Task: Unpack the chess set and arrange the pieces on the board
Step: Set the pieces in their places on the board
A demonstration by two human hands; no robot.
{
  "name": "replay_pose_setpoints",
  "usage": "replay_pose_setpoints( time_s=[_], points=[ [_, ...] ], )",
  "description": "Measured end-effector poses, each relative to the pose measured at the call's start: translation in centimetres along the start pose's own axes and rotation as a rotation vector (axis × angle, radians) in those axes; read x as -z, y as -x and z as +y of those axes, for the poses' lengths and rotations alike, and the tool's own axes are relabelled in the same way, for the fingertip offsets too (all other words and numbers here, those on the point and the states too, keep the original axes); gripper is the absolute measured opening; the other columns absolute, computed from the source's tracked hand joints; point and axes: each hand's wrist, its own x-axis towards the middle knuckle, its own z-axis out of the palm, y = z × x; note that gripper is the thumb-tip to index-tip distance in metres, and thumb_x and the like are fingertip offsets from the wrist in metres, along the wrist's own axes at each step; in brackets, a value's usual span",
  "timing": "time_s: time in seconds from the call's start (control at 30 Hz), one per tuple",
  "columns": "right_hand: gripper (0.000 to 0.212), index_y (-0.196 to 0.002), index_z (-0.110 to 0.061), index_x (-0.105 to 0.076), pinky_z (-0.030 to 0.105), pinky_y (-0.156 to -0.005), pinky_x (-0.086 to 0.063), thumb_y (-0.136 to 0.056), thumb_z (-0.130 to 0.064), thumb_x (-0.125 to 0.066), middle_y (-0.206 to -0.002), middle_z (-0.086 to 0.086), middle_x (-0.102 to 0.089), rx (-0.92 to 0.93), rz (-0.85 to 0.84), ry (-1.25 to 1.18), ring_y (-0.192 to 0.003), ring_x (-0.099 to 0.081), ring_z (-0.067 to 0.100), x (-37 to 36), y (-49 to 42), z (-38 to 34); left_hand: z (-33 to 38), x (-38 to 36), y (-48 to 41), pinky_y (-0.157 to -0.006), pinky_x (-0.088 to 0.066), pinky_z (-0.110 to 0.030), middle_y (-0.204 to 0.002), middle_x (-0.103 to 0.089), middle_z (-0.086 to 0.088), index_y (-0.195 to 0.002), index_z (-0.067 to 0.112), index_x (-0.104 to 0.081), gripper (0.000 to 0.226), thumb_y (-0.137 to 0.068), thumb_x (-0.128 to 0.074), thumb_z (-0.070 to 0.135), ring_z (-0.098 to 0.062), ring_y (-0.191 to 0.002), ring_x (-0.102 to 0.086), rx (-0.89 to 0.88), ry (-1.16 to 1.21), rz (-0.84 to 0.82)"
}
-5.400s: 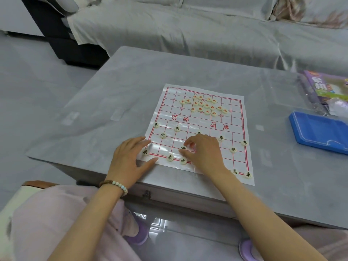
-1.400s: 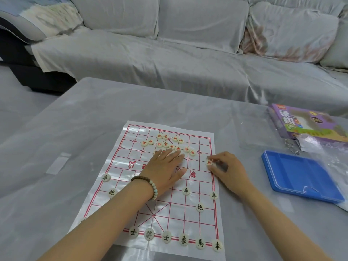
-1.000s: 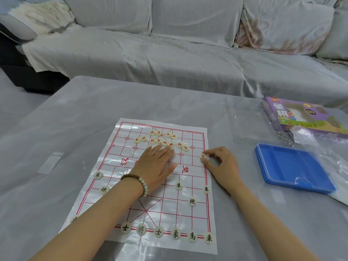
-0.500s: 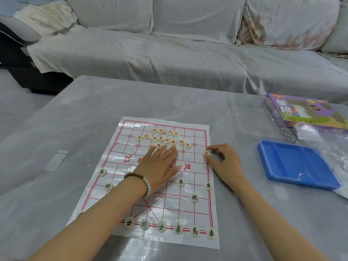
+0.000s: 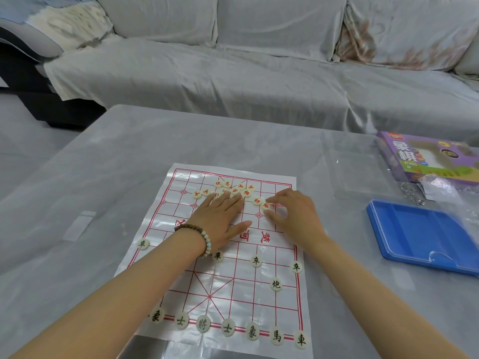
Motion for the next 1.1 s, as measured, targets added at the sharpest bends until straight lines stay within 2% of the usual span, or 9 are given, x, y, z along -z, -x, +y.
replay_pose_setpoints(
  time_s=[0.3, 0.4, 0.57, 0.67, 0.83, 0.97, 1.1],
  points=[
    [0.019, -0.098, -0.028, -0.066, 0.028, -0.094, -0.038, -0.083, -0.039, -0.067, -0.105, -0.012, -0.062, -0.05, 0.04, -0.146, -0.1, -0.054, 0.008, -0.2, -1.0, 0.9, 0.4, 1.0, -1.0, -0.117, 0.004, -0.033, -0.157, 0.003, 0.008, -0.149, 0.025, -0.001, 0.062, -0.095, -0.013, 0.053, -0.011, -0.144, 0.006, -0.014, 0.067, 0.066],
    [0.015, -0.095, -0.03, -0.063, 0.03, -0.092, -0.043, -0.083, -0.037, -0.067, -0.097, -0.016, -0.056, -0.15, 0.104, -0.238, -0.092, -0.051, 0.005, 0.6, -1.5, 1.8, 0.4, 1.2, -1.7, -0.117, 0.006, -0.032, -0.157, 0.002, 0.008, -0.149, 0.025, -0.002, 0.062, -0.095, -0.013, 0.053, -0.012, -0.144, 0.006, -0.016, 0.074, 0.076],
    [0.014, -0.092, -0.03, -0.058, 0.022, -0.081, -0.041, -0.083, -0.038, -0.067, -0.096, -0.015, -0.054, -0.241, 0.136, -0.263, -0.09, -0.051, 0.005, 1.3, -2.3, 2.8, 1.0, 0.8, -1.9, -0.116, 0.008, -0.037, -0.157, 0.006, 0.008, -0.149, 0.027, -0.002, 0.061, -0.095, -0.01, 0.055, -0.014, -0.143, 0.009, -0.095, -0.01, 0.055],
    [0.015, -0.09, -0.033, -0.057, 0.026, -0.086, -0.044, -0.082, -0.041, -0.067, -0.096, -0.016, -0.053, -0.213, 0.133, -0.221, -0.091, -0.052, 0.005, 1.0, -2.3, 3.0, 0.9, 0.1, -2.3, -0.116, 0.011, -0.038, -0.156, 0.011, 0.007, -0.149, 0.027, 0.005, 0.065, -0.093, -0.007, 0.058, -0.015, -0.143, 0.014, -0.083, -0.055, 0.021],
    [0.017, -0.09, -0.031, -0.057, 0.039, -0.093, -0.046, -0.082, -0.043, -0.066, -0.093, -0.014, -0.055, -0.296, 0.214, -0.226, -0.089, -0.052, 0.007, 0.7, -3.3, 4.4, 0.6, -0.1, -4.0, -0.116, 0.009, -0.038, -0.156, 0.011, 0.005, -0.149, 0.022, 0.008, 0.07, -0.092, -0.008, 0.059, -0.015, -0.143, 0.012, -0.034, -0.033, 0.019],
    [0.022, -0.093, -0.024, -0.061, 0.039, -0.091, -0.047, -0.082, -0.042, -0.066, -0.092, -0.01, -0.057, -0.334, 0.224, -0.256, -0.087, -0.054, 0.009, 0.3, -4.2, 4.9, 1.1, 0.2, -5.2, -0.117, 0.007, -0.037, -0.157, 0.008, 0.004, -0.149, 0.021, 0.005, 0.07, -0.093, -0.011, 0.059, -0.015, -0.144, 0.009, -0.021, 0.001, 0.041],
    [0.022, -0.092, -0.021, -0.065, 0.036, -0.087, -0.045, -0.08, -0.04, -0.069, -0.091, -0.007, -0.058, -0.285, 0.249, -0.236, -0.09, -0.054, 0.014, -0.6, -4.4, 5.1, 2.2, 0.6, -6.1, -0.117, 0.006, -0.036, -0.157, 0.001, 0.004, -0.149, 0.021, -0.002, 0.066, -0.094, -0.012, 0.055, -0.015, -0.144, 0.005, -0.069, -0.01, 0.09]
  ],
)
